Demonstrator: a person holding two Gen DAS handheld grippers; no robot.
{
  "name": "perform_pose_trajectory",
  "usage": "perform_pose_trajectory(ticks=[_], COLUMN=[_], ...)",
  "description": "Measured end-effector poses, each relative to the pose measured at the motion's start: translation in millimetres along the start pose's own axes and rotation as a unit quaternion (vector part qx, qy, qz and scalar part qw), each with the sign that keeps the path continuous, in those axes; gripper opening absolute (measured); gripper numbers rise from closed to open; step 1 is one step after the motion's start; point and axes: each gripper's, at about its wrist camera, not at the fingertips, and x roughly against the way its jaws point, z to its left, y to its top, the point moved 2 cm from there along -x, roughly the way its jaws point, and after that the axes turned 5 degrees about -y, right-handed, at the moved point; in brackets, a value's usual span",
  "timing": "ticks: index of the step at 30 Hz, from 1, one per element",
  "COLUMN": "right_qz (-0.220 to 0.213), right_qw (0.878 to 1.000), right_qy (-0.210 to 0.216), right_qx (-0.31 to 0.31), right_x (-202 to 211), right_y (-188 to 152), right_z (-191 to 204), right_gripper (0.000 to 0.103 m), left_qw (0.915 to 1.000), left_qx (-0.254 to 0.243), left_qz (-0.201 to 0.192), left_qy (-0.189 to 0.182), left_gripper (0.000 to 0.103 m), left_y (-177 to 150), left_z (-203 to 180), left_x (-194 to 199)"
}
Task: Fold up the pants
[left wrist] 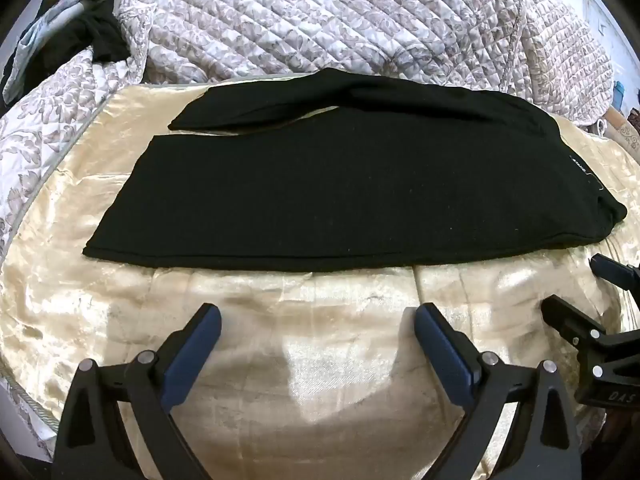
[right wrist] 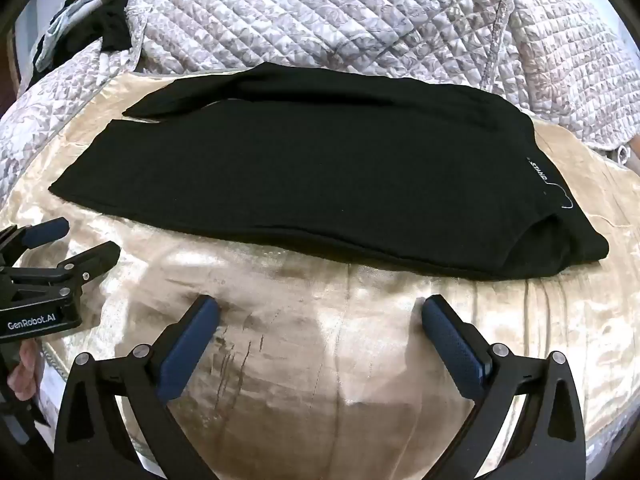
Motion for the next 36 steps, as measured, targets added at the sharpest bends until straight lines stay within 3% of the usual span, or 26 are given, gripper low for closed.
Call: perform_pose_trajectory(ticks=[36], right_qz=[0.000], right_qw=[1.000], right_qy=[-0.004], right_qx=[0.005], right_x=[-0.2], right_y=[-0.2], right_z=[-0.2], right_gripper=[0.102], left_qw=[1.0000], left_qx=[0.001], left_qz=[0.006], left_qy=[-0.002], left_gripper=[0.099], left_y=[0.1], left_z=[0.1], left_x=[-0.4])
